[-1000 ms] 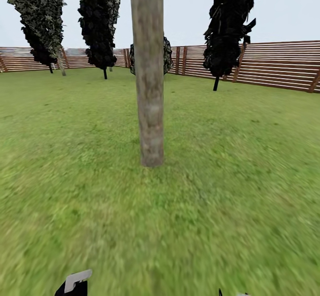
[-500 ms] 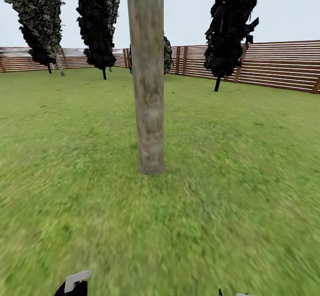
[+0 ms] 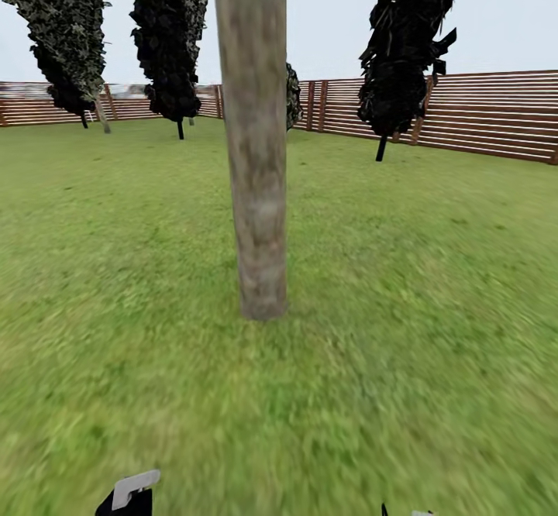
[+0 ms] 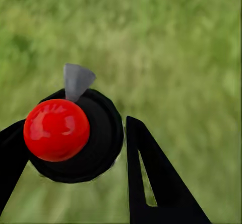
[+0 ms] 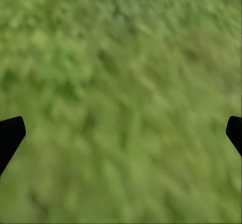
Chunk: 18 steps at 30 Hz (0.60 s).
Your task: In the garden, pick up the pesticide atomizer on the floor and spray pesticide onto both trees until each tree trunk is fully covered.
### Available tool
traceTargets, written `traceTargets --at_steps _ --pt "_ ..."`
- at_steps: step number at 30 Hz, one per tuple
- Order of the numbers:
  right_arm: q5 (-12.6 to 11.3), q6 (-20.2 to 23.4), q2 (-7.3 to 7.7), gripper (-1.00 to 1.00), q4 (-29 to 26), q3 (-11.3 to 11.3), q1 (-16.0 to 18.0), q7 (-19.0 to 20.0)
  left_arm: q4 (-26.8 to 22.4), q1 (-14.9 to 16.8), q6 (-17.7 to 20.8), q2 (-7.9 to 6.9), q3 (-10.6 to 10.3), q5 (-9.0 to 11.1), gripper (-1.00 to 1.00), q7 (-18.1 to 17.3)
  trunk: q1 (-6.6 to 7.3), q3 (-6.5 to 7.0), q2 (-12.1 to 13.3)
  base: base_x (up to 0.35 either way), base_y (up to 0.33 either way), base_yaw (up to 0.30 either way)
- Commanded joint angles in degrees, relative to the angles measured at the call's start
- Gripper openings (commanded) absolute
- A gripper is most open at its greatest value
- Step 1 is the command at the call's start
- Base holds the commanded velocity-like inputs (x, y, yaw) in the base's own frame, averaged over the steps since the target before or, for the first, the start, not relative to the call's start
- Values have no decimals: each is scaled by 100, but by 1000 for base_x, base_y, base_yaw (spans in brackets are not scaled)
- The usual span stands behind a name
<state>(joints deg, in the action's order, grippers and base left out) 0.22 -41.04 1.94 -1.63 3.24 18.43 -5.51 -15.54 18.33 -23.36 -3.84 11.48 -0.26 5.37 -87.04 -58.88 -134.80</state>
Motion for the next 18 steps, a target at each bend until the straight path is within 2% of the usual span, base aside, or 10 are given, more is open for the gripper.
traceTargets --at_steps 1,18 --pt "5 -18 -1 100 3 28 3 9 2 4 -19 -1 -5 -6 -100 18 -2 -5 -2 240 0 0" --pt "5 -18 -1 100 5 27 3 6 7 4 -19 -6 -3 -8 -100 24 -2 -5 -2 185 0 0"
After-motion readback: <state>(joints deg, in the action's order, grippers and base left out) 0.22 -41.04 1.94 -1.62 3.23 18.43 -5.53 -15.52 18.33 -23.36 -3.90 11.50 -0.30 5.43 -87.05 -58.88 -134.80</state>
